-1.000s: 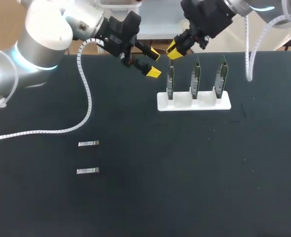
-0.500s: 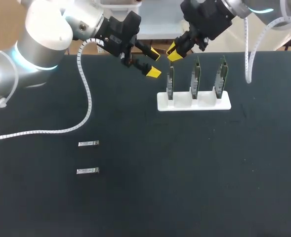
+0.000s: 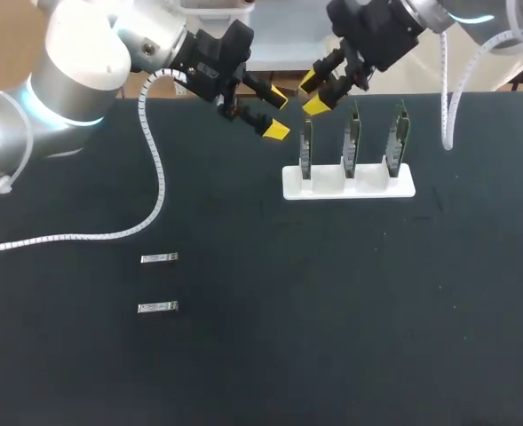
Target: Pick up the optical module with the left hand, and insert it into the network port with the right hand.
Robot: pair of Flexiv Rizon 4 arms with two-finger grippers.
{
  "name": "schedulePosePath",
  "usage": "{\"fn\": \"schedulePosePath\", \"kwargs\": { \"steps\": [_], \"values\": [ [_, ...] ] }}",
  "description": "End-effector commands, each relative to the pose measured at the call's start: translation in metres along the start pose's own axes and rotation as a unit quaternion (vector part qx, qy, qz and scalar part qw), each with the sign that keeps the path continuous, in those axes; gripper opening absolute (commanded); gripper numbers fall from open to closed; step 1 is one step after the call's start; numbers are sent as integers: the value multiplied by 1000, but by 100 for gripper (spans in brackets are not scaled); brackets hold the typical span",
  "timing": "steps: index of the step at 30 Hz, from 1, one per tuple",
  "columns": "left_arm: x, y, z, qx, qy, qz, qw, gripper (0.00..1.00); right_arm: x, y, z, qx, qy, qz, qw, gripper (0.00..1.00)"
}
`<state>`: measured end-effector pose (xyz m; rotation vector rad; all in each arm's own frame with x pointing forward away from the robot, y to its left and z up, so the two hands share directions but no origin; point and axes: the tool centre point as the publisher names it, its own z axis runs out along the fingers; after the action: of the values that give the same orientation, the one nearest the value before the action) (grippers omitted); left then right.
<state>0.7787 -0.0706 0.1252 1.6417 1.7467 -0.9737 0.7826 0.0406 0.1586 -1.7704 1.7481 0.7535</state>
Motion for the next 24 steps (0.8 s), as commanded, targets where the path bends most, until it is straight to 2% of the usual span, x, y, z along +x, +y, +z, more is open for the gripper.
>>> {"fn": "schedulePosePath", "kwargs": {
  "steps": [1, 8, 19, 20, 24],
  "values": [
    [-1, 2, 0, 2, 2, 0, 1000, 100, 0, -1, -7, 1, -13, 4, 1000, 100],
    [-1, 2, 0, 2, 2, 0, 1000, 100, 6, -4, -29, -13, -67, 46, 997, 100],
    [-1, 2, 0, 2, 2, 0, 1000, 100, 22, 1, -43, -16, -82, 71, 994, 100],
    [-1, 2, 0, 2, 2, 0, 1000, 100, 23, 2, -43, -15, -84, 70, 994, 0],
    [-1, 2, 0, 2, 2, 0, 1000, 100, 22, 3, -43, -16, -82, 65, 994, 0]
  ]
}}
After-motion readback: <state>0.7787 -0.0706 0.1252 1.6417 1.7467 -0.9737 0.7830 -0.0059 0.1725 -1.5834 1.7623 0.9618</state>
